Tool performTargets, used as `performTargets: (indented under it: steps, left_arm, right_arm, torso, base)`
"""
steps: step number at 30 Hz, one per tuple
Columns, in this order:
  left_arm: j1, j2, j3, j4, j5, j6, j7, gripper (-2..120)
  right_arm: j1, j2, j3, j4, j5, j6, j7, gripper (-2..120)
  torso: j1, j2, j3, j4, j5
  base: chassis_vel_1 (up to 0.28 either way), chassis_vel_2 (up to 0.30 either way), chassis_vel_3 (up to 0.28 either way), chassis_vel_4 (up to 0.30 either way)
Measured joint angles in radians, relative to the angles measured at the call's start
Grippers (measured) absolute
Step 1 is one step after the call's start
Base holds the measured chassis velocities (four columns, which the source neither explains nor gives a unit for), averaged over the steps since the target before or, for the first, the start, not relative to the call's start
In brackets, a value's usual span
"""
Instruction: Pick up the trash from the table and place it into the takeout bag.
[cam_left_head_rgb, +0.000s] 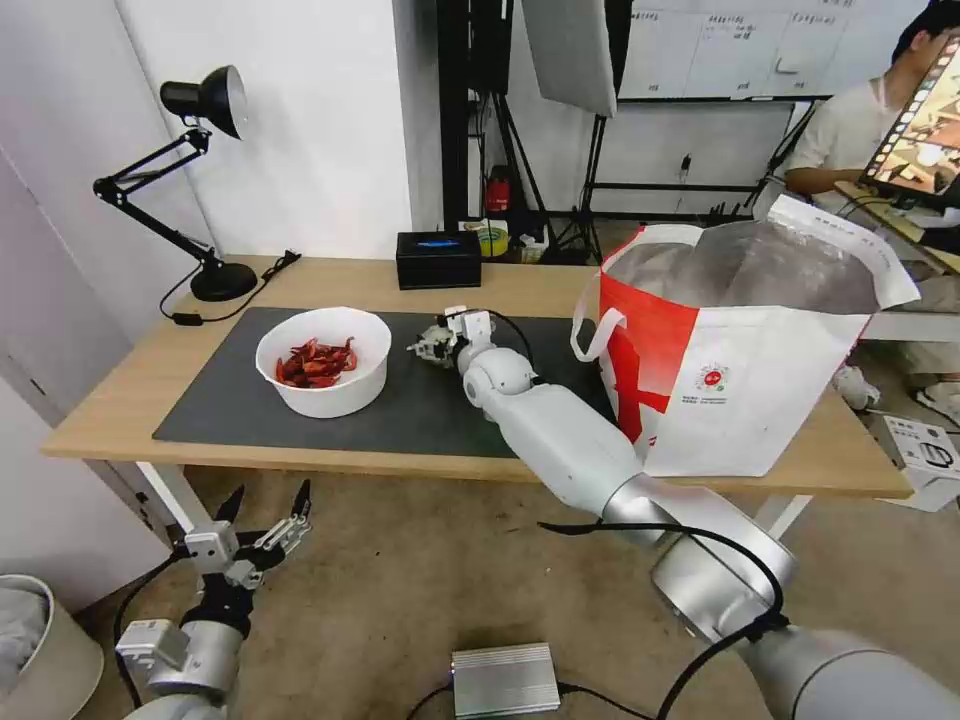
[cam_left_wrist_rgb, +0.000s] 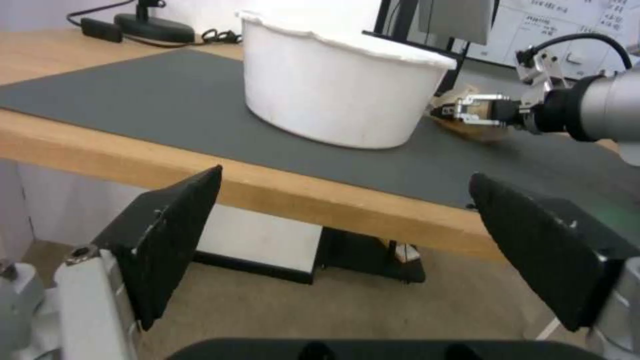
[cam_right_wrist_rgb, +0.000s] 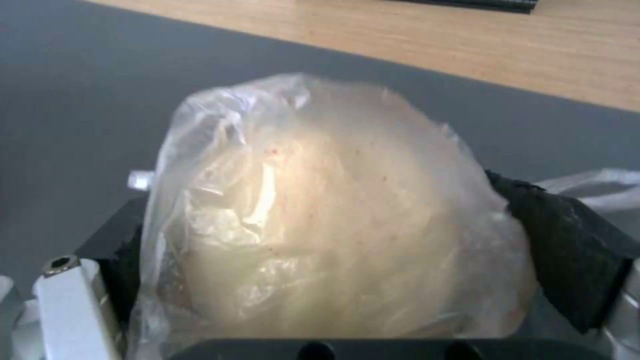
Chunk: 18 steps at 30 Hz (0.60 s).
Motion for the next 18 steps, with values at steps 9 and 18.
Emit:
performTargets:
  steps: [9, 18]
  left_arm:
    - [-0.015, 0.001, 0.007, 0.014, 0.001, -0.001, 0.000, 100]
    - [-0.023, 0.001, 0.006, 0.024, 0.000, -0.004, 0.000, 100]
  right_arm:
    - [-0.011, 0.000, 0.002, -0.006, -0.010, 0.008, -0.010, 70]
    - [-0.022, 0.000, 0.004, -0.001, -0.013, 0.012, -0.014, 38]
  torso:
    - [0.000, 0.000, 0.000, 0.0000, 0.0001]
    - [0.000, 0.000, 0.000, 0.0005, 0.0002]
  base:
    - [0.000, 0.000, 0.000, 0.000]
    - [0.000, 0.000, 0.000, 0.000]
